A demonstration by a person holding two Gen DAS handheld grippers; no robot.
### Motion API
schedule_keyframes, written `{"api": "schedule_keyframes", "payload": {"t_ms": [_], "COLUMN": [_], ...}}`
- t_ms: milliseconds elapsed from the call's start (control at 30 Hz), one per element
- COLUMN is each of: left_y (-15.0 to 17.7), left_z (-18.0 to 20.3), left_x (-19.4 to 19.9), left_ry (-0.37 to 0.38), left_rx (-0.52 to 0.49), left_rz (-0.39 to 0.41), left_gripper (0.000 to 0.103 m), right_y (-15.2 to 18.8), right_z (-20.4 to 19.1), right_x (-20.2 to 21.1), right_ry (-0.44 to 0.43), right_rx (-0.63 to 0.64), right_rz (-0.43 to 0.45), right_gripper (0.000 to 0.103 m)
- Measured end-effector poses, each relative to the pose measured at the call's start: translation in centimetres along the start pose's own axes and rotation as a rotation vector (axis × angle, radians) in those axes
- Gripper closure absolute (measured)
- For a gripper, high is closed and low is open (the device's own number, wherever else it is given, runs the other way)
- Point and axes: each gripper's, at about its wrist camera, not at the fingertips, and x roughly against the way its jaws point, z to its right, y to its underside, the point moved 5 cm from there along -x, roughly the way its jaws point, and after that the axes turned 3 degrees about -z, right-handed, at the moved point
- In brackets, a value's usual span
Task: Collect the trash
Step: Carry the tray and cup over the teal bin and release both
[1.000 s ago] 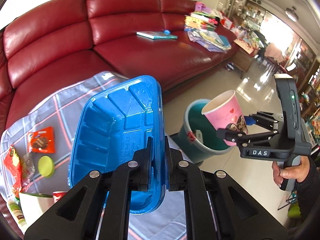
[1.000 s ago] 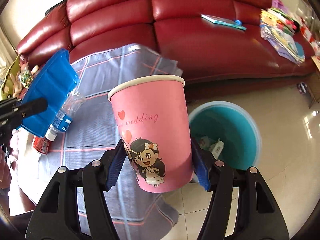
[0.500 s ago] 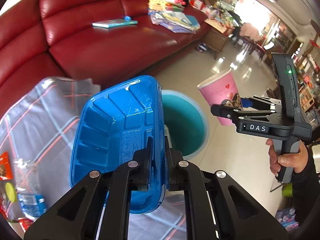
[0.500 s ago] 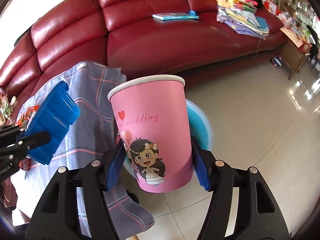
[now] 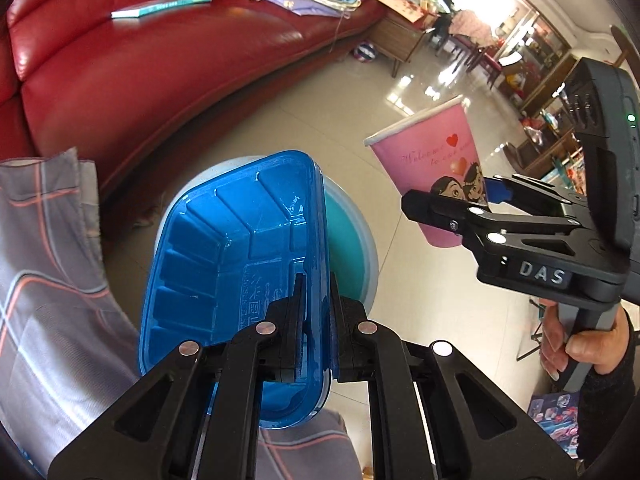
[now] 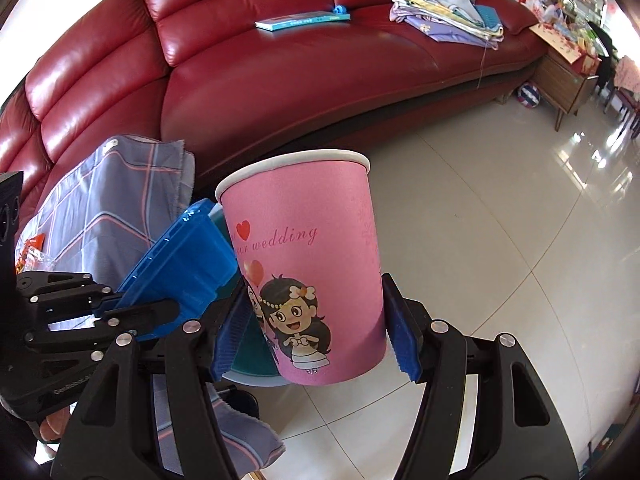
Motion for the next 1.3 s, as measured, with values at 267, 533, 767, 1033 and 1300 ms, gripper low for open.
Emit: {"api": "schedule_keyframes", "payload": {"t_ms": [267,533,767,1033,1300], "left_y": [-0.1,0.3,1.8,3.1,4.3], "left_z": [-0.7,-2.6,-4.4,-6.2,-7.6], "left_x": [-1.2,-0.4,1.4,4.1,6.1], "left_ry": [-0.039,-0.073,-0.107,-0.140,-0.147], "left_rx": [0.048,0.092,0.134,0.159,0.192], "left_rz": [0.014,0.017,0.047,0.104,0.128], "left_gripper": [0.051,0.040,0.023,0.011,0.008], "right_y": [-0.5,-0.5,-0.5,-0.8,-1.2], "right_z": [0.9,0.3,-1.7,-5.1,-7.0], "right_x": [-1.2,-2.3,-3.4,-3.8,-3.0], "right_ry": [0.010,-0.003,-0.026,-0.059,-0.060], "right_rx": [-0.010,-0.004,0.027,0.083,0.070], "right_rz": [-0.018,-0.036,-0.061,-0.073,-0.065], "right_gripper": [0.043,0.043,0.043,0.038,0.017]}}
